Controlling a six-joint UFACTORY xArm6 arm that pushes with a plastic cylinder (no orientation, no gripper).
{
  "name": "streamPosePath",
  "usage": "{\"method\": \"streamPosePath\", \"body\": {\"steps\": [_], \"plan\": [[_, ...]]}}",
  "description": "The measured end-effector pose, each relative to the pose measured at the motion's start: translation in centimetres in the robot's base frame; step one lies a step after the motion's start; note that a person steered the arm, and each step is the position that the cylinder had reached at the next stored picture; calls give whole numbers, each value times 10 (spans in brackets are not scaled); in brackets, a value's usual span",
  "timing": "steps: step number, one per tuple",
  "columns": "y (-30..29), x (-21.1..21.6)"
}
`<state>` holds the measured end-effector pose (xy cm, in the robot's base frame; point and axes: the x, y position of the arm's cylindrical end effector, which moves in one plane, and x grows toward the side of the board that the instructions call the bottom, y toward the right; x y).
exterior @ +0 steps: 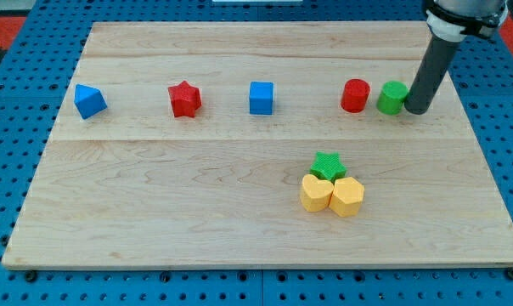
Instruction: Push the green star to the bottom right side of the cube
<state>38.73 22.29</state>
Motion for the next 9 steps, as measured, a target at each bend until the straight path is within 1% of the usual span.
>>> {"method": "streamPosePath", "body": {"steps": [1, 2, 3, 4, 5, 6, 7, 8, 9], "plan": [[15, 13], [24, 79], [-1, 119], [-67, 121], [-89, 133], [-144, 131], [-172, 128], [-201, 104], [-184, 69]]}}
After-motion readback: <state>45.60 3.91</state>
